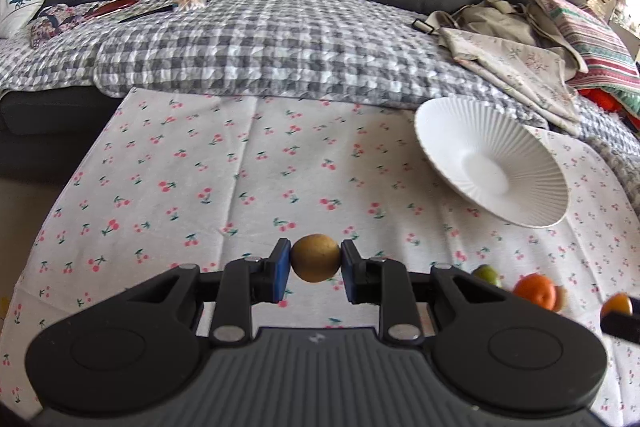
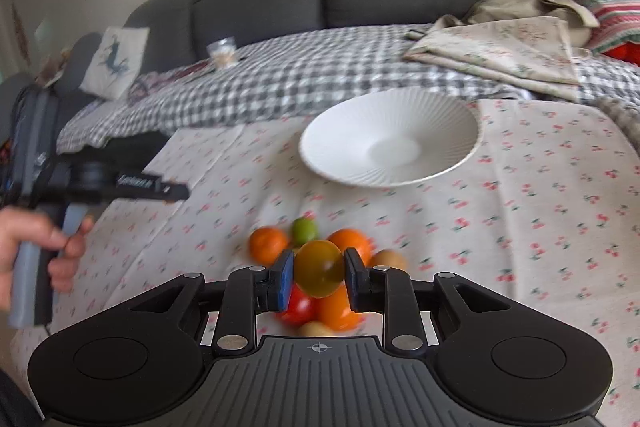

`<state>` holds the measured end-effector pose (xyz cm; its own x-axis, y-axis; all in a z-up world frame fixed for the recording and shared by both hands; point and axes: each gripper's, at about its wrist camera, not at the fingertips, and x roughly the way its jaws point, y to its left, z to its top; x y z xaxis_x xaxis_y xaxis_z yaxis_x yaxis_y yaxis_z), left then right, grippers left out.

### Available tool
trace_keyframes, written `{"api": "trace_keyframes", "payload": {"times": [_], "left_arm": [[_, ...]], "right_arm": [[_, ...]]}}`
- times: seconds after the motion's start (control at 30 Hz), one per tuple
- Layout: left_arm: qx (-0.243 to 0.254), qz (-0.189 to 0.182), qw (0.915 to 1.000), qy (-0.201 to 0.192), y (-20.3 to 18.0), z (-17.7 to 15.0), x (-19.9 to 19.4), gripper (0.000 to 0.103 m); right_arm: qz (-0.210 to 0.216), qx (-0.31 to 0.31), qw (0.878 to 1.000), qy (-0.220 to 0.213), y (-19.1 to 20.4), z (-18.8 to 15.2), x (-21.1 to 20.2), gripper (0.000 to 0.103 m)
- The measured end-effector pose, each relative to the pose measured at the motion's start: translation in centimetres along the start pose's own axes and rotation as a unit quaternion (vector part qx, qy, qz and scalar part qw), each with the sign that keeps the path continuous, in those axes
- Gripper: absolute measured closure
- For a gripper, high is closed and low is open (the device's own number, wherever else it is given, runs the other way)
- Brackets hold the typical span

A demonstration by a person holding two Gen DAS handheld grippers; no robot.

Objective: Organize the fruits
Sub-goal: 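Carry both fruits into the white bowl and open both tools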

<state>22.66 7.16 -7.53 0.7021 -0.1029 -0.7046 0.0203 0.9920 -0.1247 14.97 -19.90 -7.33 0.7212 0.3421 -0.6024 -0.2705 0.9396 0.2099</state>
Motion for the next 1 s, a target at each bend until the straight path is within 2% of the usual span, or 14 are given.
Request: {"api": "trace_keyframes", "payload": {"times": [0.23, 0.53, 0.73, 0.9, 1.0], "left_arm": [[0.019, -0.032, 0.9992, -0.015, -2.7, 0.9, -0.6, 0.078], [0.057, -0.064, 0.9955, -0.040, -6.9, 3.0, 0.2, 0.078], [0.075, -0.073, 0.9933, -0.048, -9.0, 4.3, 2.2, 0.078], [0.091, -0.072, 0.9919, -0.051, -10.3, 4.6, 4.1, 0.078], [0.084, -0.069, 0.9931, -0.044, -10.2, 4.9, 5.3, 0.078]], "right_arm": [[-0.017, 0.023, 1.000, -0.010, -3.4, 2.4, 0.6, 0.078], [-0.035, 0.036, 0.999, -0.015, -6.7, 6.2, 3.9, 0.078], [-0.033, 0.040, 0.999, -0.015, -7.8, 8.4, 6.6, 0.078], [-0.030, 0.036, 0.999, -0.015, -8.1, 8.9, 8.2, 0.078], [-0.028, 0.032, 0.999, -0.013, -8.2, 8.9, 8.9, 0.078]]}}
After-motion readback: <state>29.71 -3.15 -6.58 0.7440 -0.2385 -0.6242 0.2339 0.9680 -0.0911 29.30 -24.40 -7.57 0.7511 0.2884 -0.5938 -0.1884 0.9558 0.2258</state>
